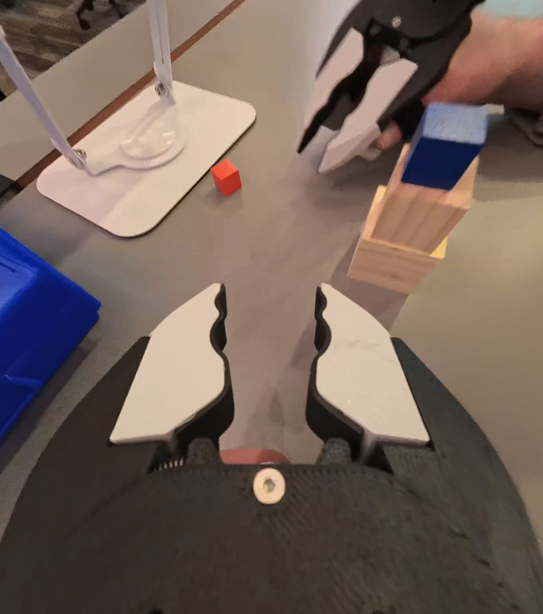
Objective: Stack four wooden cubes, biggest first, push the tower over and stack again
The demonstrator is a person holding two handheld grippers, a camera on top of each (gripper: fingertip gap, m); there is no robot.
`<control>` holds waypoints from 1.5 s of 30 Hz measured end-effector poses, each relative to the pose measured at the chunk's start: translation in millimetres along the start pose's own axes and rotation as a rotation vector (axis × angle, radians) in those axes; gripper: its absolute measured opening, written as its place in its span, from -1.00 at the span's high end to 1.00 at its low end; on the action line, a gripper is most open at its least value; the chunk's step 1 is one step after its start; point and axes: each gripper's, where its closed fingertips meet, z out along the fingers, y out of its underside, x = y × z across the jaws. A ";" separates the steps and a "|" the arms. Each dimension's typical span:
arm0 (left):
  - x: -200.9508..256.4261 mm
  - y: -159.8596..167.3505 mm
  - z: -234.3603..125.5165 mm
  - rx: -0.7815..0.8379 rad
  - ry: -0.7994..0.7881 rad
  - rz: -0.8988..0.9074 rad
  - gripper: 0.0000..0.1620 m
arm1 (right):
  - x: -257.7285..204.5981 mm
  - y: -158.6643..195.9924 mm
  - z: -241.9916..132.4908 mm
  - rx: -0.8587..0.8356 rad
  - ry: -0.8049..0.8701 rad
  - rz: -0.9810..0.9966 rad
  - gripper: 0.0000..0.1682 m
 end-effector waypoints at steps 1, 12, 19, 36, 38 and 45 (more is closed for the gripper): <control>0.2 5.2 3.9 -0.017 -0.018 0.013 0.41 | 6.8 -4.2 8.3 -0.011 0.013 0.002 0.61; 19.1 44.0 34.9 -0.207 0.031 0.111 0.45 | 33.7 -33.5 64.1 -0.078 0.016 -0.075 0.74; 16.8 41.9 32.0 -0.177 0.040 0.081 0.47 | -20.3 -86.2 15.2 0.124 -0.187 -0.156 0.74; 17.8 43.4 33.1 -0.189 0.047 0.083 0.45 | -117.7 -93.0 -50.3 -0.059 -0.410 -0.348 0.74; 18.1 43.6 33.2 -0.190 0.049 0.084 0.45 | -116.2 -93.1 -49.6 -0.064 -0.400 -0.339 0.74; 18.7 44.4 33.6 -0.196 0.054 0.086 0.45 | -115.2 -92.6 -54.6 -0.084 -0.399 -0.340 0.74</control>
